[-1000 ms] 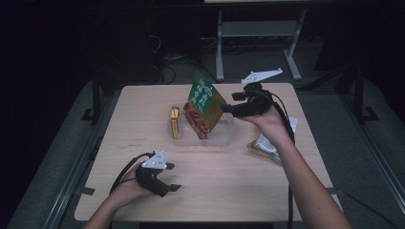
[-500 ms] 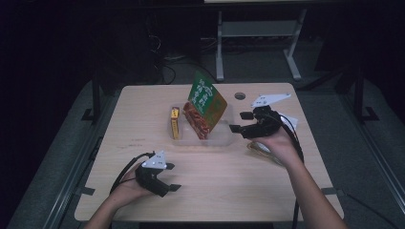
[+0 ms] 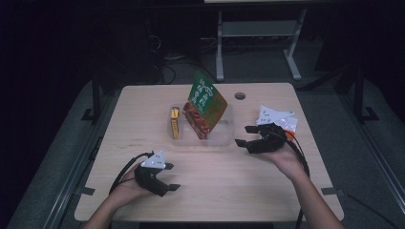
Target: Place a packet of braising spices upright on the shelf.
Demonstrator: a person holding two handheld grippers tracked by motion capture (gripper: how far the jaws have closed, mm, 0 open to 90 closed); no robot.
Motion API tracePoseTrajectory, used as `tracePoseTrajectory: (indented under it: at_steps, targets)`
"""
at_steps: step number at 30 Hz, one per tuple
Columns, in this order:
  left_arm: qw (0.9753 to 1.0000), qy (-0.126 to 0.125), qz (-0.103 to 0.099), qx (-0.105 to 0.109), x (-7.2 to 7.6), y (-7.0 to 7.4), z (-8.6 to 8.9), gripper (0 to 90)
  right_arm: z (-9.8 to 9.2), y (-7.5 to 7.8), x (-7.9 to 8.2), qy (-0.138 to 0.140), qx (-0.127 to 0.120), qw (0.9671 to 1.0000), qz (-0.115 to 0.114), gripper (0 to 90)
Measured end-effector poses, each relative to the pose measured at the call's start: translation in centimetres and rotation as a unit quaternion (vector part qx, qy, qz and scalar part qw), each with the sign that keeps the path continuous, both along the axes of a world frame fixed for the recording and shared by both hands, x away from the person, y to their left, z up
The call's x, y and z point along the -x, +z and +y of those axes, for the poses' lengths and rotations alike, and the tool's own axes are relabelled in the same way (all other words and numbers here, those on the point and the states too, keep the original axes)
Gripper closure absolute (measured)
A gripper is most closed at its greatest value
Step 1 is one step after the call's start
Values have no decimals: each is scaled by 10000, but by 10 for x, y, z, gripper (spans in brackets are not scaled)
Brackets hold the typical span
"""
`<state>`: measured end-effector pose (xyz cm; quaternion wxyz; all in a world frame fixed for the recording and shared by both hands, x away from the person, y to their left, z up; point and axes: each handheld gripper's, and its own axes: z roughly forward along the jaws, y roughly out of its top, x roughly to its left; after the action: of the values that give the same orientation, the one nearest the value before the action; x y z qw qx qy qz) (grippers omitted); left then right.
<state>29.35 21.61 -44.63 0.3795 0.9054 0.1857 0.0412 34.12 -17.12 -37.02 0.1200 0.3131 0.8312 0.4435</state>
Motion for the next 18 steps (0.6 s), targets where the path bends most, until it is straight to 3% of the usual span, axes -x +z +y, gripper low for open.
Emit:
tracePoseTrajectory:
  at_steps: [5, 9, 12, 18]
  targets:
    - [10000, 59, -1, -63, -1, -2, 2, 195, -8, -16, 8, -9, 48, 10000, -22, 357]
    - [9998, 183, -29, 79, -1, -1, 8, 196, -16, -27, 15, -66, 109, 9999, -98, 381]
    - [9999, 154, -29, 67, -2, -1, 9, 197, -20, -32, 17, -112, 75, 9999, -5, 387]
    - [9999, 133, -70, 38, 0, 0, 8, 199, -31, -49, 11, -159, 285, 9993, 157, 522]
